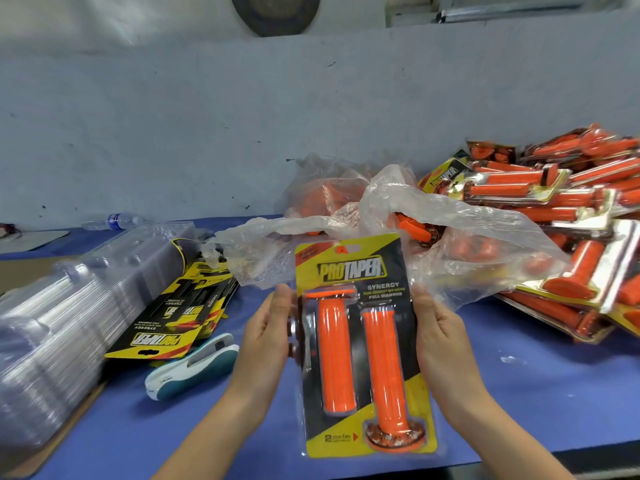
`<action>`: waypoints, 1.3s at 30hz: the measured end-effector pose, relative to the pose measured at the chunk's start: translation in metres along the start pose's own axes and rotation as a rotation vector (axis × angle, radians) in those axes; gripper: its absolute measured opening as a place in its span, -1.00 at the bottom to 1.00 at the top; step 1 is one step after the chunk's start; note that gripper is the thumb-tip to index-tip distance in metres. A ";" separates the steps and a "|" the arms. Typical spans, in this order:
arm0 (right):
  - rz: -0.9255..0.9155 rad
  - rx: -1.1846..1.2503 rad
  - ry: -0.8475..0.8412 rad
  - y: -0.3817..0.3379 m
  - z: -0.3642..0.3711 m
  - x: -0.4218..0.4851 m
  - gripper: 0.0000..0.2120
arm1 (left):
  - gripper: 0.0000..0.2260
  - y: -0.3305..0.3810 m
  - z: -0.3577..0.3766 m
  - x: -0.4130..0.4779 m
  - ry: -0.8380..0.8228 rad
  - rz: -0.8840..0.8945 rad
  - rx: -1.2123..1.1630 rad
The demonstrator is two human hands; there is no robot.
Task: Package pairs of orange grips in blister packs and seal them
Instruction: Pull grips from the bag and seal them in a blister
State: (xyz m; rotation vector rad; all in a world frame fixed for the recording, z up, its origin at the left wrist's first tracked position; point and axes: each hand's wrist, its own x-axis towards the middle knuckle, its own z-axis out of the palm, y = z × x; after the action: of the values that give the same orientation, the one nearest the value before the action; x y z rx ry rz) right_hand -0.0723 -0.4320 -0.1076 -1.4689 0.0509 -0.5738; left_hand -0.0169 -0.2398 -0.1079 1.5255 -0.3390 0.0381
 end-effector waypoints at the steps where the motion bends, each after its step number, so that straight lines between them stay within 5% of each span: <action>1: 0.012 -0.018 -0.050 0.001 0.000 -0.001 -0.53 | -0.61 0.003 -0.001 0.002 -0.007 -0.015 -0.036; 19: 0.313 0.043 -0.312 -0.013 0.006 -0.004 -0.62 | -0.63 0.011 0.005 0.000 -0.072 -0.089 -0.168; 29: 0.500 0.200 -0.412 -0.025 0.005 -0.009 -0.55 | -0.55 0.021 0.003 0.000 -0.236 -0.345 -0.409; 39: 0.498 0.336 0.028 -0.020 0.011 -0.003 -0.56 | -0.50 0.016 0.018 -0.003 -0.066 -0.368 -0.228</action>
State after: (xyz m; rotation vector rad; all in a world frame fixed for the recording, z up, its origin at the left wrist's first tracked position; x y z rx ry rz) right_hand -0.0777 -0.4207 -0.0880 -1.0661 0.3185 -0.1822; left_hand -0.0269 -0.2559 -0.0934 1.3435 -0.1059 -0.3313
